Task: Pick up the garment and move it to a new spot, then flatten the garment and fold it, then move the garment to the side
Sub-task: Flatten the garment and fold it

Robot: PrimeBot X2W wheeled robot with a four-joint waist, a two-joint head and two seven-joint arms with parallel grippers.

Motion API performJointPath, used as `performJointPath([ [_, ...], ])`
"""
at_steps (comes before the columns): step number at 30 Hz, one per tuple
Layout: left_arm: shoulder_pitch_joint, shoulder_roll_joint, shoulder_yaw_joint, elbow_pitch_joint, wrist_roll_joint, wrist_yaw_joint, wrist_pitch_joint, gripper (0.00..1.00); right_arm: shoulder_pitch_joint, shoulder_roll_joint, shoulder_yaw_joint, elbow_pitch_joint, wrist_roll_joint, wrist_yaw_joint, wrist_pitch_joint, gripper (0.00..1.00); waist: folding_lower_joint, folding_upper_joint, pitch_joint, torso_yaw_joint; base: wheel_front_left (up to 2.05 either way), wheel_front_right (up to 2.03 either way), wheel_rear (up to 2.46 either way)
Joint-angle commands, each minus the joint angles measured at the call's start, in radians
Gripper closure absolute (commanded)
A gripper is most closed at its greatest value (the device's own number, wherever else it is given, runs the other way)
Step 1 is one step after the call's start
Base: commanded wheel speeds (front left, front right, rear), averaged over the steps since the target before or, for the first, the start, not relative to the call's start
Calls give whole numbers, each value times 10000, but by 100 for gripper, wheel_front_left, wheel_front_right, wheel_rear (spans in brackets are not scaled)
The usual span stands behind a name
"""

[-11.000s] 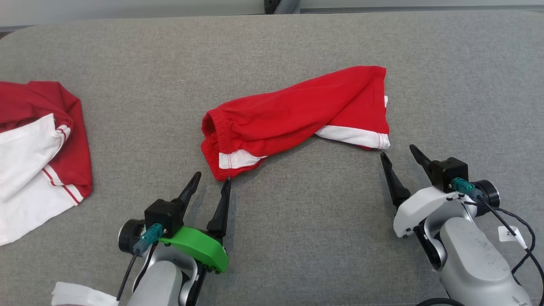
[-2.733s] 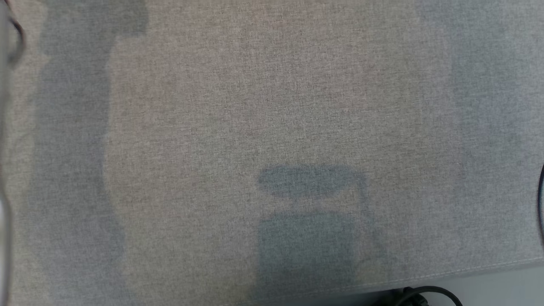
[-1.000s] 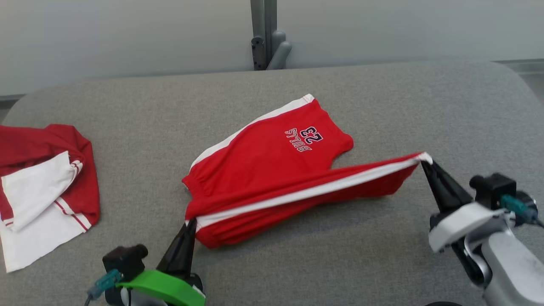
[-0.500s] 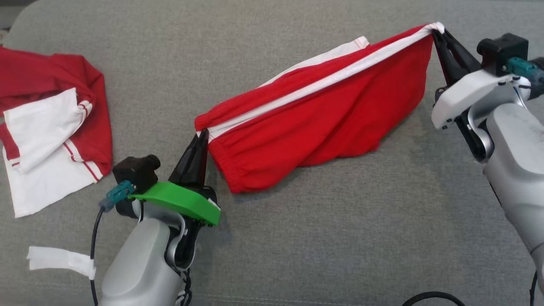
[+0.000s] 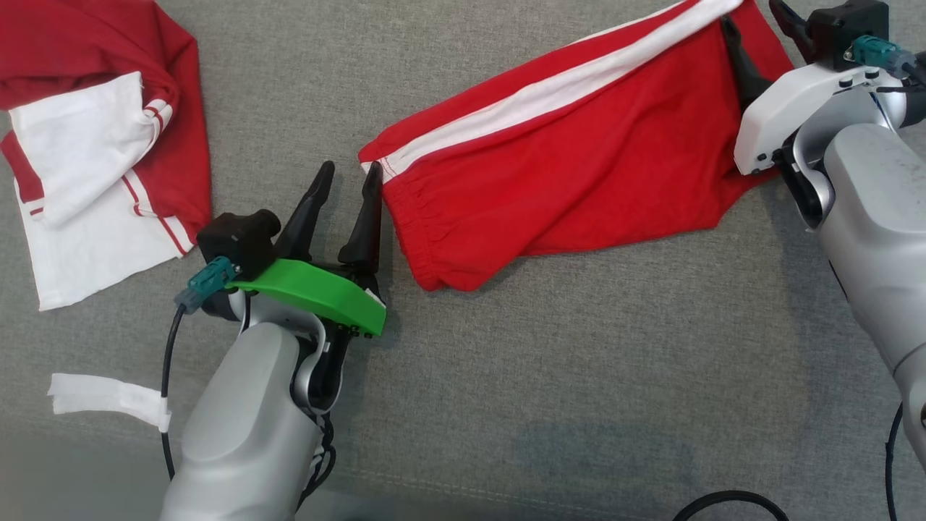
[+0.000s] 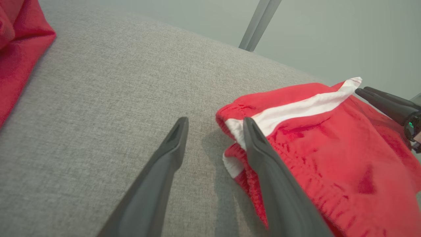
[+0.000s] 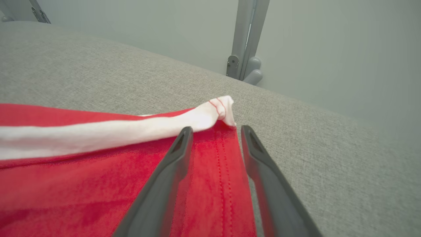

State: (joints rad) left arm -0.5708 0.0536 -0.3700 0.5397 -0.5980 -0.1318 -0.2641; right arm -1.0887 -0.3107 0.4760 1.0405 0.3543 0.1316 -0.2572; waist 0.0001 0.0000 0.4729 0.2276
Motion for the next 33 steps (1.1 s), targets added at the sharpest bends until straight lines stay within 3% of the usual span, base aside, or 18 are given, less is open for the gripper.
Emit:
performJointPath([
  [1, -22, -6, 128, -12, 192, 29, -1, 0, 24, -28, -59, 42, 121, -18, -89, 0, -1, 0, 16, -2, 0, 0, 0],
  [12, 1187, -6, 1132, -367, 1175, 28, 0, 0, 2485, -257, -1187, -2041, 547, -18, -82, 0, -1, 0, -865, -540, 0, 0, 0],
  [18, 1724, -14, 1125, -602, 1338, 28, -1, 0, 3539, 141, -1514, -2006, 793, -16, -84, 0, -1, 0, -1027, -610, 0, 0, 0],
  [30, 1744, -14, 759, -603, 1477, 28, -1, 0, 3566, 805, -1952, -1285, 1101, -16, -59, 0, -1, 0, -847, -262, 0, 0, 0],
  [31, 1780, -14, 769, -611, 1528, 28, 0, 0, 3562, 861, -2006, -1187, 1203, -16, -59, 6, -1, 0, -846, -242, 0, 0, 0],
  [32, 1818, -16, 770, -620, 1546, 28, -1, 0, 3572, 892, -2046, -1107, 1266, -15, -51, 40, -1, 0, -848, -226, 0, 0, 0],
  [33, 1846, -14, 794, -619, 1563, 28, -1, 0, 3585, 919, -2072, -1039, 1337, -12, -50, 62, -1, 0, -849, -209, 0, 0, 0],
])
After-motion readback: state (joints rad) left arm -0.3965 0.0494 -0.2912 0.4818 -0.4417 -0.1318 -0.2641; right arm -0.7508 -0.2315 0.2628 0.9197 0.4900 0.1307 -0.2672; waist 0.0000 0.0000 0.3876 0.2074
